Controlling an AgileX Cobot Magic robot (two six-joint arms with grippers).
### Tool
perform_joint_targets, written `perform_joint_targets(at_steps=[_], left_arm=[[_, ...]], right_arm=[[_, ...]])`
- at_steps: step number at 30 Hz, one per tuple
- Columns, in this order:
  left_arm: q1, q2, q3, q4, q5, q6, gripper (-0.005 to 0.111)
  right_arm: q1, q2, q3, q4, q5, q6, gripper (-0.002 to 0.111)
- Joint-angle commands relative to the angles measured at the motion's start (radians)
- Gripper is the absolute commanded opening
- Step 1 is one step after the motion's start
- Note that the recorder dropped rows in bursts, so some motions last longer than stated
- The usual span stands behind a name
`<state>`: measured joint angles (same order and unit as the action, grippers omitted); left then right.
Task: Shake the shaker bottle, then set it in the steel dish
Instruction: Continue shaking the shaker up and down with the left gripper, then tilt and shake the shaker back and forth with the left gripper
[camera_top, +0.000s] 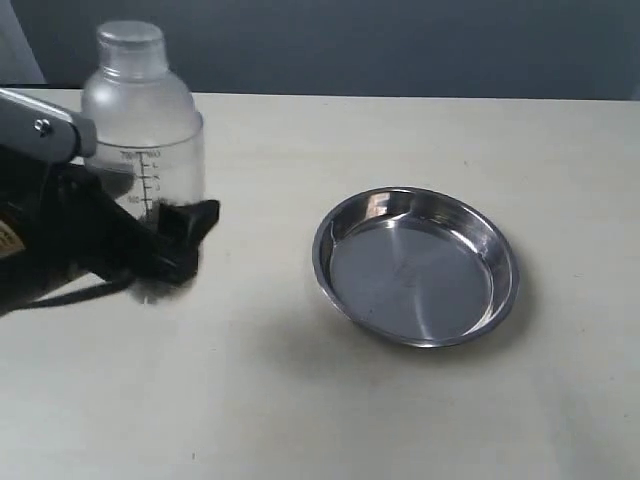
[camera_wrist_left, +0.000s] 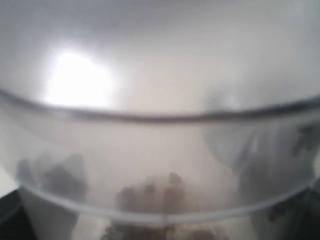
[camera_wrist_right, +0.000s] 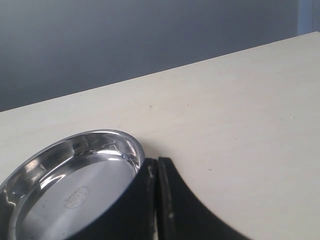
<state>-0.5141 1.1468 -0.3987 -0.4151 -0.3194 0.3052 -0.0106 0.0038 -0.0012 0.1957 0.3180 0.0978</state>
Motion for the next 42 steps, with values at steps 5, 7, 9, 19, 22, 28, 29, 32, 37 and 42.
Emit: perform_joint_targets(at_steps=[5, 7, 9, 19, 22, 28, 29, 32, 37, 42], left_arm=[[-0.031, -0.117, -0.034, -0.099, -0.077, 0.142, 0.0], [-0.022, -0.067, -0.002, -0.18, -0.074, 0.166, 0.0], [-0.052, -0.085, -0.021, -0.103, -0.07, 0.153, 0.0], [-0.126, -0.16, -0.056, -0.048, -0.095, 0.116, 0.0], [-0.13, -0.187, -0.039, -0.063, -0.106, 0.134, 0.0], [-0.158, -0.223, -0.054, 0.021, -0.16, 0.074, 0.0], [-0.144, -0.211, -0.034, -0.068, -0.153, 0.13, 0.0], [-0.093, -0.108, 0.031, -0.457, -0.164, 0.374, 0.0], [-0.168, -0.228, -0.041, -0.138, -0.108, 0.242, 0.0], [-0.114, -0.096, 0.08, -0.455, -0.213, 0.354, 0.0]], right_arm=[[0.002, -0.004, 0.001, -0.003, -0.01, -0.006, -0.001], [0.002, -0.004, 0.001, -0.003, -0.01, -0.006, -0.001], [0.002, -0.004, 0.001, -0.003, -0.01, -0.006, -0.001], [0.002, -0.004, 0.001, -0.003, -0.01, -0.006, -0.001], [0.002, -0.004, 0.001, -0.003, -0.01, -0.006, -0.001], [0.002, -0.004, 0.001, -0.003, -0.01, -0.006, -0.001], [0.002, -0.004, 0.001, -0.003, -0.01, -0.006, -0.001], [0.002, -0.004, 0.001, -0.003, -0.01, -0.006, -0.001], [0.002, -0.004, 0.001, -0.003, -0.01, -0.006, -0.001], [0.002, -0.004, 0.001, -0.003, -0.01, -0.006, -0.001]])
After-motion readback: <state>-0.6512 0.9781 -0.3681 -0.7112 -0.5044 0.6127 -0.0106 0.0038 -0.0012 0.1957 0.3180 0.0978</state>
